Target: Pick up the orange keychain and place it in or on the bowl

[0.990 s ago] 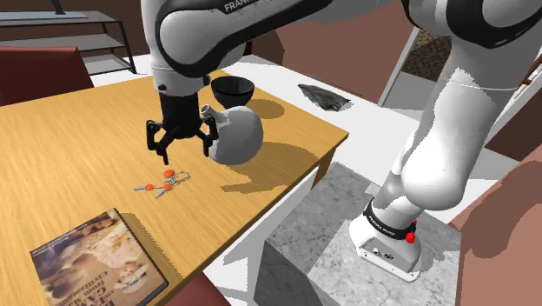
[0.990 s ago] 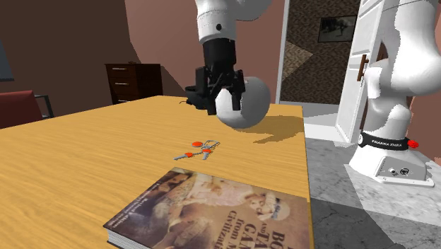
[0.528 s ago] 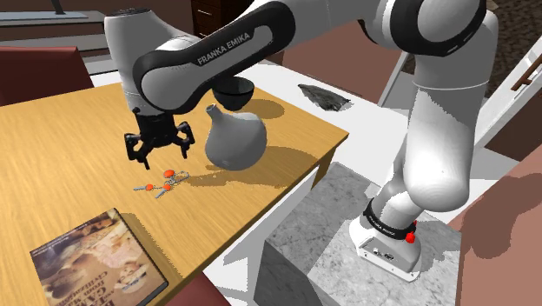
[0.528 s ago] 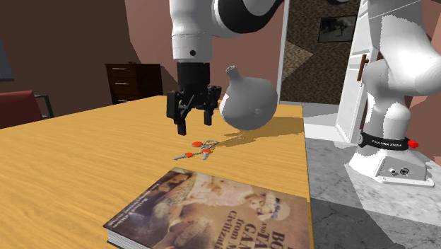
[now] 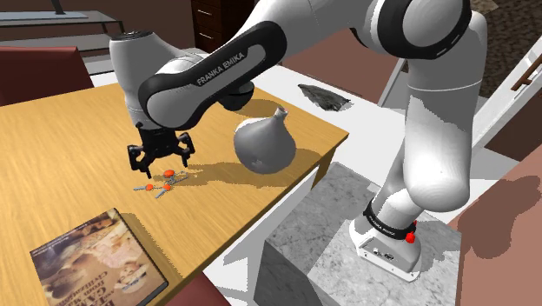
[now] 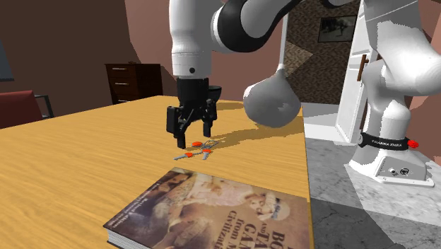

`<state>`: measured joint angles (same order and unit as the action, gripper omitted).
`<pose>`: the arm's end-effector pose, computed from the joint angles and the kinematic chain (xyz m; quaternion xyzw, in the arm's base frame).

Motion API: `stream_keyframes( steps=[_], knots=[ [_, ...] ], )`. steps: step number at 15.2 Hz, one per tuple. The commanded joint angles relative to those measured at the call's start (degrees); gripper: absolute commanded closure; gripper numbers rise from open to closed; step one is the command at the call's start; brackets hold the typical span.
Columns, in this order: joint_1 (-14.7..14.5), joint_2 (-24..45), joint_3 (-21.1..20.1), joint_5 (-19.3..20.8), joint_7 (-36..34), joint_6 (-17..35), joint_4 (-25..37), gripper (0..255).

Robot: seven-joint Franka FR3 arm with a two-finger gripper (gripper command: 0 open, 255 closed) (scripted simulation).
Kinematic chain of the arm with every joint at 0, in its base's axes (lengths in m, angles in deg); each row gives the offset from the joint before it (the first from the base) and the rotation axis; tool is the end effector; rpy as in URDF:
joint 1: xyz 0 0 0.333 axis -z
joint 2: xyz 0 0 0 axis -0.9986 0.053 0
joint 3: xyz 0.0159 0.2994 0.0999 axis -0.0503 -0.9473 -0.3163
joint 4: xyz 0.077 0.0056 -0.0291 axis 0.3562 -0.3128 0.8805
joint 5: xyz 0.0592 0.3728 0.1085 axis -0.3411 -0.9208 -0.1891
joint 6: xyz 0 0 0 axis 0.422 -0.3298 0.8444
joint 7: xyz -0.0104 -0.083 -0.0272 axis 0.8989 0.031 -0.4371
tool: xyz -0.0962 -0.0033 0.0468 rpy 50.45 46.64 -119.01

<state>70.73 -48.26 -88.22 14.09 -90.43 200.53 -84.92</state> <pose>0.5327 0.3623 0.3330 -0.9899 0.1414 -0.0023 0.0010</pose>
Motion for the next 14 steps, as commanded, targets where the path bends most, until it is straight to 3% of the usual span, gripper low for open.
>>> stream_keyframes(
  steps=[1,6,7,14],
  knots=[
    [0.01,0.04,0.02,0.03,0.00,0.11,-0.05,0],
    [0.01,0.04,0.02,0.03,0.00,0.11,-0.05,0],
    [0.01,0.04,0.02,0.03,0.00,0.11,-0.05,255],
    [0.23,-0.48,-0.01,-0.14,0.22,0.19,-0.61,255]
  ],
)
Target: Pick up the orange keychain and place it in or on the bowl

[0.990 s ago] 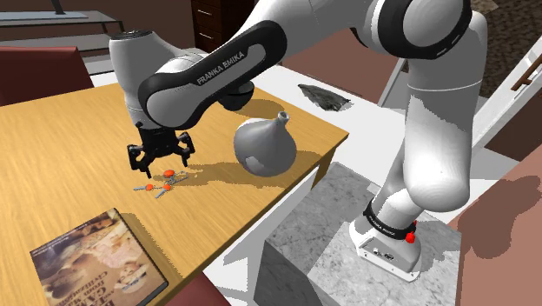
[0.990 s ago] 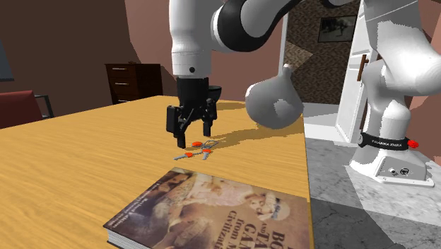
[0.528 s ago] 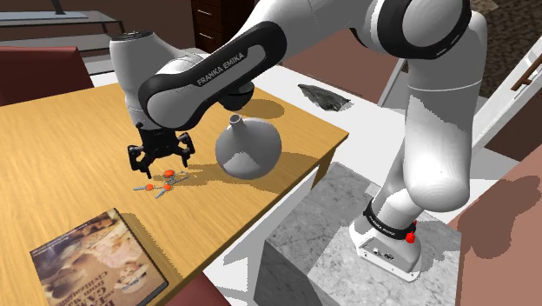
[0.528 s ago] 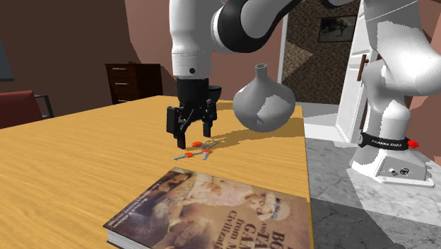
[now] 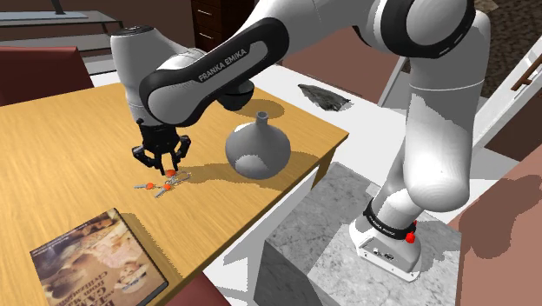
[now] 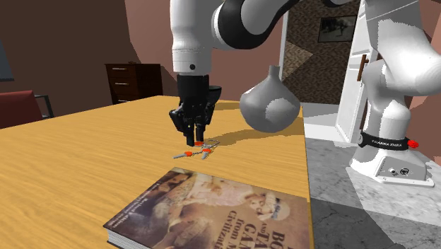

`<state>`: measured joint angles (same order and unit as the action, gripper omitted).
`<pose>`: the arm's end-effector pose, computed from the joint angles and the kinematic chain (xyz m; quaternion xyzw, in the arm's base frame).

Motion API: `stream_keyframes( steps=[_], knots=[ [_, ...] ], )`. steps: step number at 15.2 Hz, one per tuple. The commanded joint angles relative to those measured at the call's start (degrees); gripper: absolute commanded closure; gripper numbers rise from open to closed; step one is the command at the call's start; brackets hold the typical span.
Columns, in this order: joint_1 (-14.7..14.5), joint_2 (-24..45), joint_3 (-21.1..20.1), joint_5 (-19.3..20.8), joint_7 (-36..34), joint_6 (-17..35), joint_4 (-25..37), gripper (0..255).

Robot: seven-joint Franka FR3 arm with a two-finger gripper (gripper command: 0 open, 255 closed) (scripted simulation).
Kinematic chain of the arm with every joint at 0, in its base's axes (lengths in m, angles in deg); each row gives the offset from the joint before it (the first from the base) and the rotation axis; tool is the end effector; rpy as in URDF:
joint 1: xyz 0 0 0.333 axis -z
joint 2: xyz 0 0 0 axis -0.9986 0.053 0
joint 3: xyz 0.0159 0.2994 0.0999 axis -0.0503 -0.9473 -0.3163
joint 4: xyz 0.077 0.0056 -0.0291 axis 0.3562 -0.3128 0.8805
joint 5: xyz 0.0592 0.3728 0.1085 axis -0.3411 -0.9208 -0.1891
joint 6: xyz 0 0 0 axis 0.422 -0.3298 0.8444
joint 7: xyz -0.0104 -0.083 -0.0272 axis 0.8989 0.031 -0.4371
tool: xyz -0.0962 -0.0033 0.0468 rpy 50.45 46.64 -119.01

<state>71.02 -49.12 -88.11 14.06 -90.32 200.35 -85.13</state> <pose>0.5339 0.3581 0.3401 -0.9896 0.1438 -0.0067 0.0014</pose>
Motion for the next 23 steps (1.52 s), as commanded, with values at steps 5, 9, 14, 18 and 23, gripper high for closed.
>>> stream_keyframes(
  steps=[5,9,14,18,23],
  knots=[
    [-0.12,-0.23,-0.34,-0.48,0.24,-1.58,0.97,255],
    [0.06,-1.60,-0.64,-1.14,0.67,-4.13,2.25,255],
    [0.23,-3.08,-0.94,-1.86,1.14,-7.41,4.15,255],
    [0.31,-4.08,-1.13,-2.35,1.46,-10.11,5.92,255],
    [0.34,-5.07,-1.32,-2.85,1.80,-13.58,8.48,255]
  ],
)
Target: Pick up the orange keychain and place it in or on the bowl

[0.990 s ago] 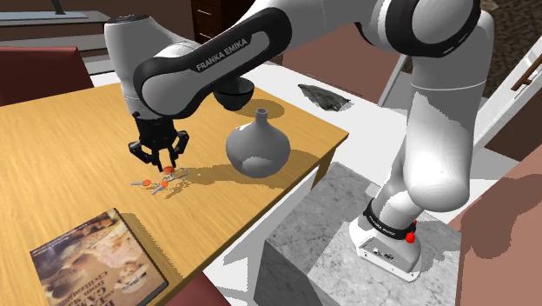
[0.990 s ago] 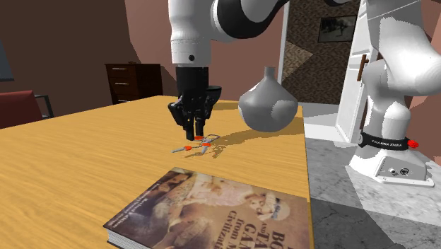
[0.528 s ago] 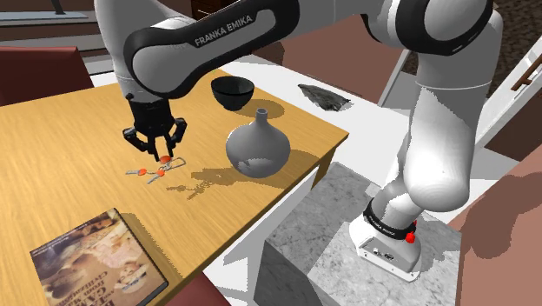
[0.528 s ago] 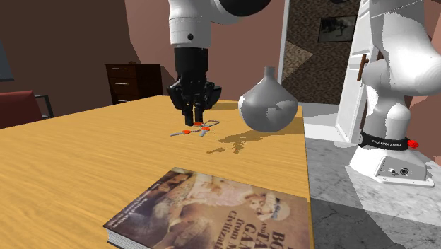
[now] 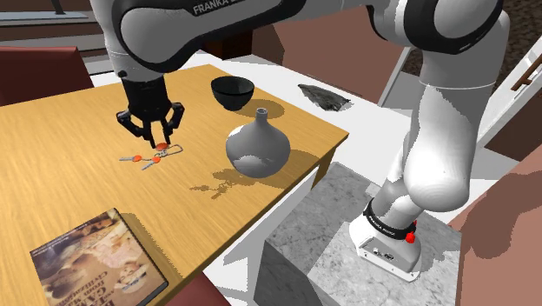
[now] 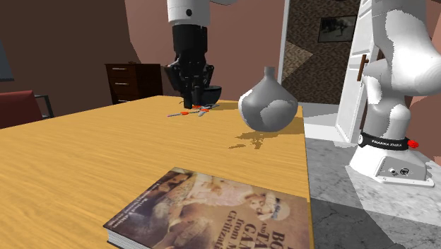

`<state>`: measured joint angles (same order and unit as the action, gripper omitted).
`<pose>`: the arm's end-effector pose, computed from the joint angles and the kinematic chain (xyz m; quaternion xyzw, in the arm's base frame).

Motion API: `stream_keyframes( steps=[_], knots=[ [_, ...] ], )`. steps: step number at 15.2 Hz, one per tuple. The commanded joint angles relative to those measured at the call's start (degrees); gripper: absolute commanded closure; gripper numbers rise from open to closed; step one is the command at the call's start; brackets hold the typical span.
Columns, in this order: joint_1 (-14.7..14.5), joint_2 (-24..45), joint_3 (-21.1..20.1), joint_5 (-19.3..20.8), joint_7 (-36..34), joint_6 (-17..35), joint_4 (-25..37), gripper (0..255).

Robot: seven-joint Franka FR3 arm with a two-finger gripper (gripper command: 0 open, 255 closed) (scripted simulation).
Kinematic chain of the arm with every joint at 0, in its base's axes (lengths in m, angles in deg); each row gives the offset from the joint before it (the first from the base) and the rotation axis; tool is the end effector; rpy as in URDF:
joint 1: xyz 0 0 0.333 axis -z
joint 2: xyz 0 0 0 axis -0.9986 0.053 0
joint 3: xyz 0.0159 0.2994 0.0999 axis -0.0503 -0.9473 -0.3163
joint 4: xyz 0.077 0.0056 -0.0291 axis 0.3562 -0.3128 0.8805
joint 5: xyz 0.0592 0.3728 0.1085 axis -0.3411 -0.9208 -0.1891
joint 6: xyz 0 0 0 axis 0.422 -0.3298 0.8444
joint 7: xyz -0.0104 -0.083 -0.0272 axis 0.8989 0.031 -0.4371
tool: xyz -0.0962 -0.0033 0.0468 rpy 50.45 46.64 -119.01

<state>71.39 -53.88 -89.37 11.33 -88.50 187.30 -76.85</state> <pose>0.5342 0.3619 0.4391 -0.9900 0.1414 -0.0028 0.0014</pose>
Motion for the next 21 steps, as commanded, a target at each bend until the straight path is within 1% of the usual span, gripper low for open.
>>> stream_keyframes(
  steps=[1,12,16,21],
  knots=[
    [-0.02,-0.47,-0.10,-0.20,0.04,-1.23,0.76,255],
    [-0.24,-1.41,-0.38,-0.74,0.48,-9.27,7.94,255],
    [3.37,-2.99,1.25,-1.73,5.70,-8.76,6.12,255],
    [7.48,-3.66,3.48,-2.52,12.11,-8.66,5.58,255]
  ],
)
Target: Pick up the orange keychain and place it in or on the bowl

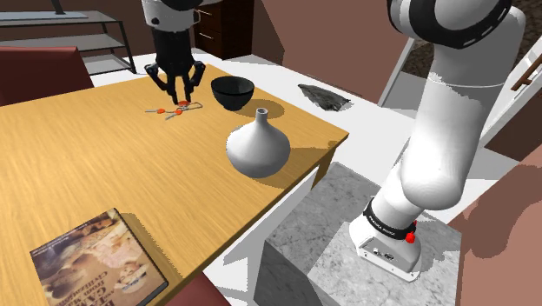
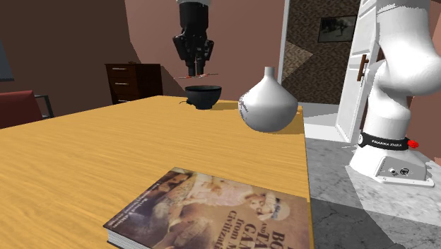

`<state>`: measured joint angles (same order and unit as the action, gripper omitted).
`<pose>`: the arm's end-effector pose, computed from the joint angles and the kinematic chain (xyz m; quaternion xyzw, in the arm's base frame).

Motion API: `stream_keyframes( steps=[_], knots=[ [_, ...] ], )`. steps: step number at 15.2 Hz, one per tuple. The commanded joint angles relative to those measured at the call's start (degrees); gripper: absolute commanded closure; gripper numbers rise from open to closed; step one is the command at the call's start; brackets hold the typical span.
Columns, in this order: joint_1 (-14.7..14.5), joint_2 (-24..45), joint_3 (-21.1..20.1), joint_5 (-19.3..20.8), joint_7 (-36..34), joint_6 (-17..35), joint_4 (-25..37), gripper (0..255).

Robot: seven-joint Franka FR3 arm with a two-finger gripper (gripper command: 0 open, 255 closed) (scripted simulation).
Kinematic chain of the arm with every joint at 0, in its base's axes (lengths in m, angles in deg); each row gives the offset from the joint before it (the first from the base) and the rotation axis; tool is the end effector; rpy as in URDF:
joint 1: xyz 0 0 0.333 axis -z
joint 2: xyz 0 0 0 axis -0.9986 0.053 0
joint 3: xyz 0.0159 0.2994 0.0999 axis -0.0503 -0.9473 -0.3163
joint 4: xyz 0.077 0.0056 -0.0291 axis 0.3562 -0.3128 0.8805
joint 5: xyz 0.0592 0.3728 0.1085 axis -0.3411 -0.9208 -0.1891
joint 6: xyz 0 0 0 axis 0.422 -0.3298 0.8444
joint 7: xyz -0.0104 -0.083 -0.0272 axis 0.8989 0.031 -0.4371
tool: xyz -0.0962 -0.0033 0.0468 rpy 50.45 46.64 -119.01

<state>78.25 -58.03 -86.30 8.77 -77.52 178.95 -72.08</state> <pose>0.5748 0.2638 0.5074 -0.9899 0.1419 -0.0026 0.0012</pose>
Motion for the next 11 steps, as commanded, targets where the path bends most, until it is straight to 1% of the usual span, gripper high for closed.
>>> stream_keyframes(
  steps=[1,6,11],
  knots=[
    [1.39,0.53,0.87,-0.06,2.38,-0.36,0.92,255],
    [5.17,1.56,3.10,-0.37,8.51,-0.95,2.66,255],
    [8.72,4.02,5.23,-0.43,14.37,-2.16,6.42,255]
  ],
)
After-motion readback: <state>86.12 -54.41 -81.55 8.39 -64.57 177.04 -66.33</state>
